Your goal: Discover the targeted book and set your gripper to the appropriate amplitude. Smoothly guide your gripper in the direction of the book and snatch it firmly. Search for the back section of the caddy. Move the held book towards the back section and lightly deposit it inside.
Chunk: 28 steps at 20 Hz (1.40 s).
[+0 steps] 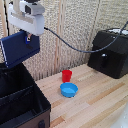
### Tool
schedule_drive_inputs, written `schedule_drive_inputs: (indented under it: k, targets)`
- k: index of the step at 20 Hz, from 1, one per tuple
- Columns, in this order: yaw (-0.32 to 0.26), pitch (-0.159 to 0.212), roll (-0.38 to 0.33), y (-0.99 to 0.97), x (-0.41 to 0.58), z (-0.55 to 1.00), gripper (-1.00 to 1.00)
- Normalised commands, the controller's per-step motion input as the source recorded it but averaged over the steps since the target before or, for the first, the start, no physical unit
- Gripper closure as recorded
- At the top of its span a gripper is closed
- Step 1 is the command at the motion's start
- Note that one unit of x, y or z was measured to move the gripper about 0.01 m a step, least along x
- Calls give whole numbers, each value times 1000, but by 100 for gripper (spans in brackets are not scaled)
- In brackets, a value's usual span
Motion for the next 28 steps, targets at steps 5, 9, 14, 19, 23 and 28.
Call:
schedule_drive_inputs:
  k: [5, 9, 14, 19, 23, 28]
  targets:
    - [-194, 5, 4, 586, 0, 110, 100]
    - [-112, 79, -4, 803, 0, -4, 100]
    - [-62, 109, -27, 896, 13, -11, 100]
    - [-9, 127, -71, 679, 475, 147, 100]
    - [-2, 177, -19, 243, 840, 429, 100]
    - [-129, 147, 0, 265, 413, 334, 100]
